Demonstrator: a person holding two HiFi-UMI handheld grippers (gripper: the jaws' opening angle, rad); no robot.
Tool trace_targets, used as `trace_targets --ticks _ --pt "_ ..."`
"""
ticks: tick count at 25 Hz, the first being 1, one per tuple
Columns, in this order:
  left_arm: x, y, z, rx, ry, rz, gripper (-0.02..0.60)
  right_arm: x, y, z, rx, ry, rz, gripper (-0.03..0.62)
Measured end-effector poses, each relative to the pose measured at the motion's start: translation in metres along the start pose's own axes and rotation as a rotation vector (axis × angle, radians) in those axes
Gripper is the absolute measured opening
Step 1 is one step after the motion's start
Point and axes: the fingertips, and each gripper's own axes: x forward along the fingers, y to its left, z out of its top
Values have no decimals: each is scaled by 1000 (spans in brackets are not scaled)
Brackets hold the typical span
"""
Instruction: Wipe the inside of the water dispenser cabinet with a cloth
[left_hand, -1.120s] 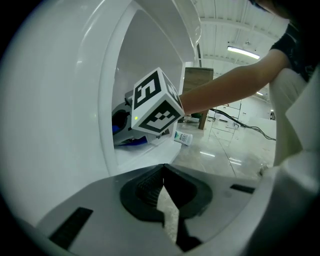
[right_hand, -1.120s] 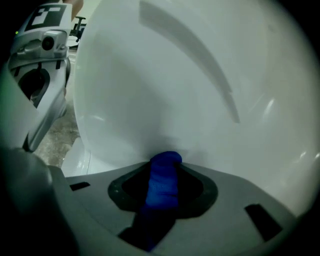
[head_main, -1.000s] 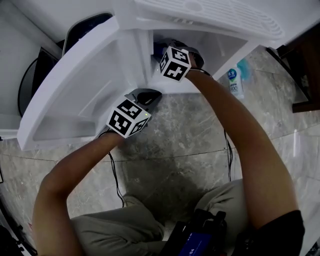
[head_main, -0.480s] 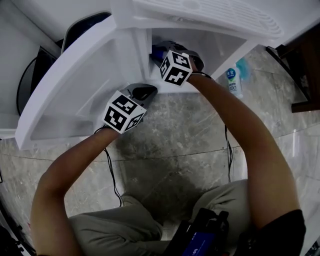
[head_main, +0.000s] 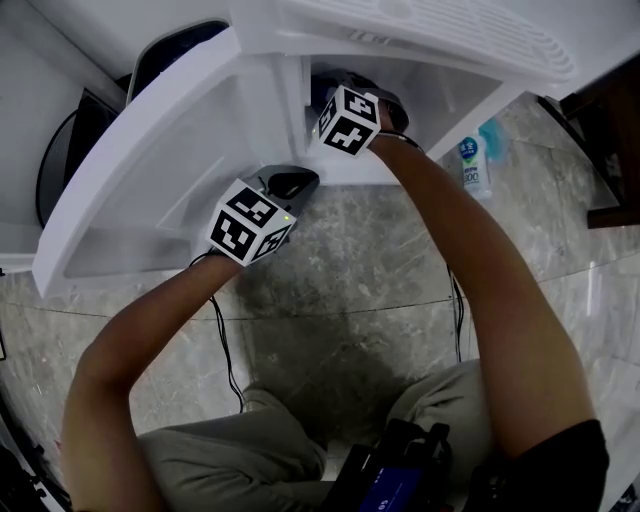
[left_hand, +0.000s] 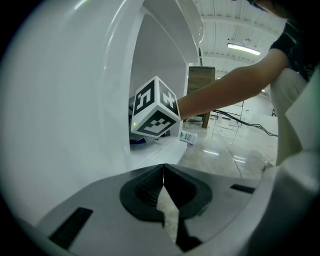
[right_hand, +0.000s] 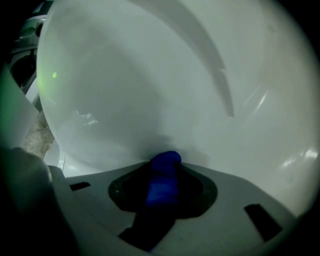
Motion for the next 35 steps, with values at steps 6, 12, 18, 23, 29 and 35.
trace_targets --ticks 6,12,18,23,29,35 --pt "0 -2 7 15 -1 4 9 -15 18 2 18 -17 67 98" --pt "1 -7 20 49 -2 9 9 -44 39 9 31 -61 207 100" --pt "3 -16 35 86 -7 2 9 -78 18 20 125 -145 176 100" --pt "6 -15 53 108 -29 18 9 -110 1 37 275 -268 155 100" --pt "12 -14 66 140 -38 39 9 -165 -53 73 402 -500 -46 100" --pt "1 -18 64 131 -40 36 9 -208 -100 124 531 -754 -276 98"
